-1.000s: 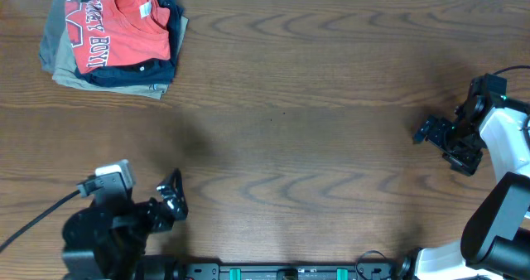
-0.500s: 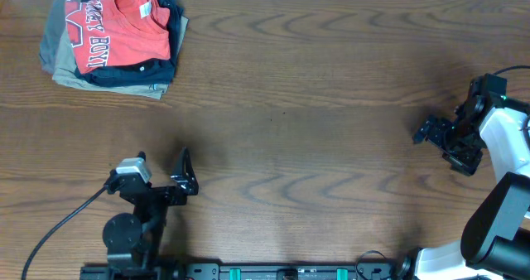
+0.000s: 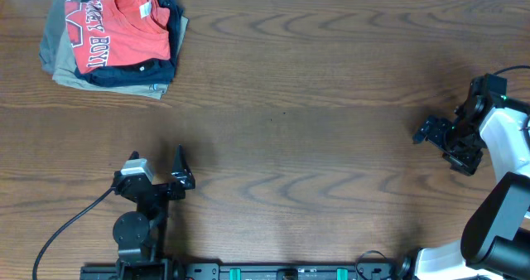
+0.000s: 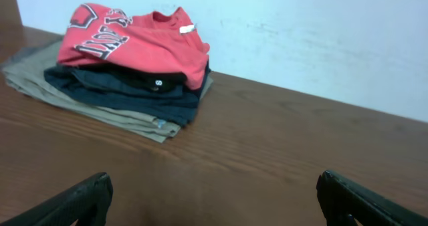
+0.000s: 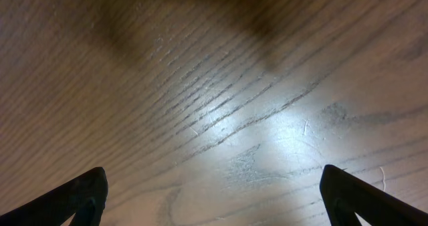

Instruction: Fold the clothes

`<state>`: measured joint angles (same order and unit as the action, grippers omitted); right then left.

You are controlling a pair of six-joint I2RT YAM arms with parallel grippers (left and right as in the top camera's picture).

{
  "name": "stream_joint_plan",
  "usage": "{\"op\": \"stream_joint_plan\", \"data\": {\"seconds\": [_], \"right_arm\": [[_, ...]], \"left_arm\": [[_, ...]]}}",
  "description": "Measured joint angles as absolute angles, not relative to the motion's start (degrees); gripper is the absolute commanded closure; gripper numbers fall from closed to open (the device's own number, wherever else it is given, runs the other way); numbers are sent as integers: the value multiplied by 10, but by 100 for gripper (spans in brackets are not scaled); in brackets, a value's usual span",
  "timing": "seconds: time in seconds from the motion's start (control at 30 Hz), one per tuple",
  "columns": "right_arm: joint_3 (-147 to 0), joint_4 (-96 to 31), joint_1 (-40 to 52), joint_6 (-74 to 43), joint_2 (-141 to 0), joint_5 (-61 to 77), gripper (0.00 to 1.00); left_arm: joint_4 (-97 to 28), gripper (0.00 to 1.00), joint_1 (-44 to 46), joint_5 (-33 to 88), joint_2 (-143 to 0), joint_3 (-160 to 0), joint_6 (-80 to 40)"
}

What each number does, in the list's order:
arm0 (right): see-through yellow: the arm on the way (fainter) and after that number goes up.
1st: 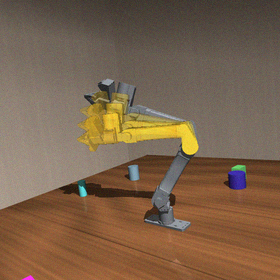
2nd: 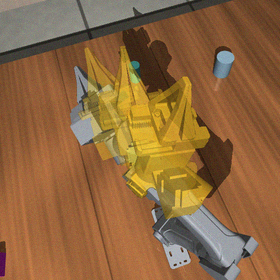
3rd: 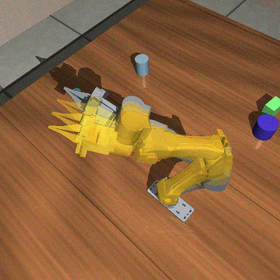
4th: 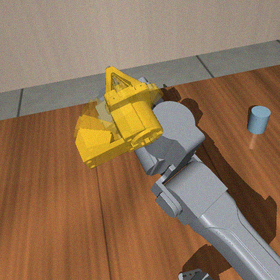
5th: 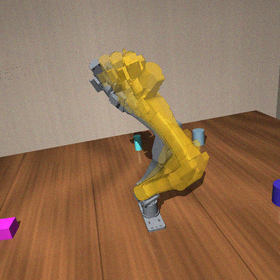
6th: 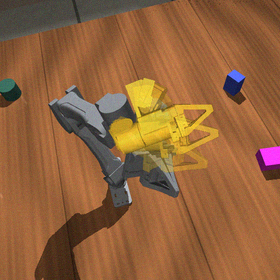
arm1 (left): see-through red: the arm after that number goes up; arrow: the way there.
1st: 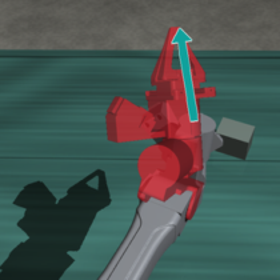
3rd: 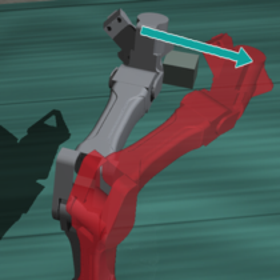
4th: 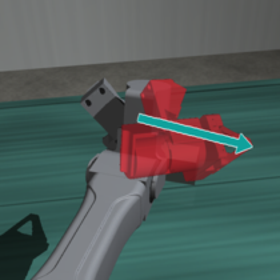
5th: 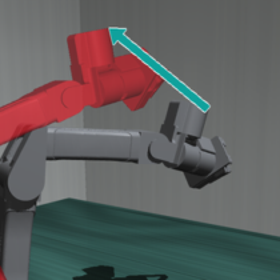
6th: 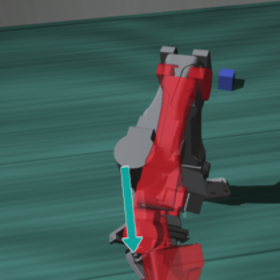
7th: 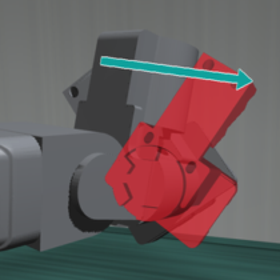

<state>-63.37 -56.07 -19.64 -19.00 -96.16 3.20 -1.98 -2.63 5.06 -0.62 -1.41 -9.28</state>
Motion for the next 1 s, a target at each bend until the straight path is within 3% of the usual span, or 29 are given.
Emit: {"op": "stream_joint_plan", "data": {"seconds": [0.33,1.0], "right_arm": [[-634,-561,-196,-190,-962,32,1],[-634,-561,-196,-190,-962,32,1]], "left_arm": [[-20,2,-42,49,-6,-14,-16],[-20,2,-44,47,-6,-14,-1]]}}
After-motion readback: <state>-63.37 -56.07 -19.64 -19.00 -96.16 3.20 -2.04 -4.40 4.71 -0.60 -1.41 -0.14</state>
